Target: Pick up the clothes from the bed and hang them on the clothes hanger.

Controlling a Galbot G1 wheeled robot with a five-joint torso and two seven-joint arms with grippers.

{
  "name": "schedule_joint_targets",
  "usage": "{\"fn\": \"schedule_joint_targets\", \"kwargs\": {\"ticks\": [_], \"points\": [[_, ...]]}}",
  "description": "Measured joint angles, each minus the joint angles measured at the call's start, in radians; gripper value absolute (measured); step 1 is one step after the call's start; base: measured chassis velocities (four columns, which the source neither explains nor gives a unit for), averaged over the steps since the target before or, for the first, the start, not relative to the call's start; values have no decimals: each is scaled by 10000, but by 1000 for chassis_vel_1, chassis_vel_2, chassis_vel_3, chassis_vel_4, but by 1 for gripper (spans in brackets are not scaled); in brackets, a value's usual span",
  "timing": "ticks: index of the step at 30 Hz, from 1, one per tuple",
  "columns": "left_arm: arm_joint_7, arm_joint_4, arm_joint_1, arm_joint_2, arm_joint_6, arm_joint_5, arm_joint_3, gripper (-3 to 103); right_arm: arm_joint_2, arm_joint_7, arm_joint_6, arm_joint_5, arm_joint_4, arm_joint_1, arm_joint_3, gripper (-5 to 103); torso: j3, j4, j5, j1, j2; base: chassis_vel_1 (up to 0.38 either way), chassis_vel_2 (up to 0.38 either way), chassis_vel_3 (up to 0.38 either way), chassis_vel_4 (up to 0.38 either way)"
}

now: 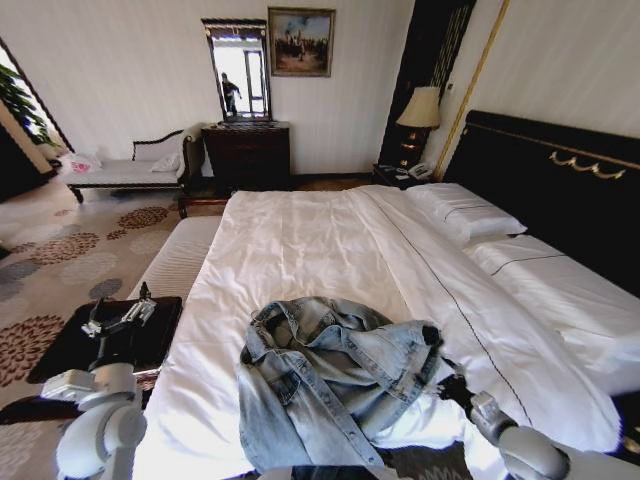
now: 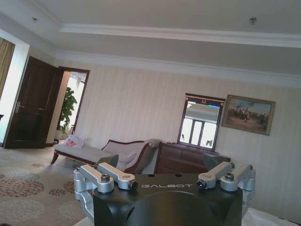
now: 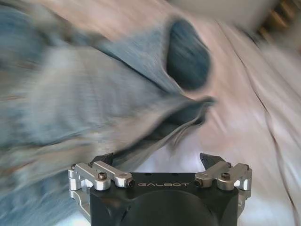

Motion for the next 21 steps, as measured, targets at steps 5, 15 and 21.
{"fn": "schedule_joint_targets", "kwargs": {"ticks": [5, 15, 21], "points": [[-8, -10, -5, 74, 0, -64, -30, 100, 631, 1356, -1113, 2032, 671, -183, -84, 100, 0, -2, 6, 0, 0, 0, 0, 0, 0], [-15, -70, 56, 174, 0, -183, -122, 100, 1737, 5421, -3756, 4892, 563, 287, -39, 100, 0, -2, 7, 0, 2, 0, 0, 0, 0], [-18, -151, 79, 135, -3, -214, -113, 100, 1867, 7308, -4422, 5338, -330, 1322, 229, 100, 0, 0, 8, 0, 1, 0, 0, 0, 0]]}}
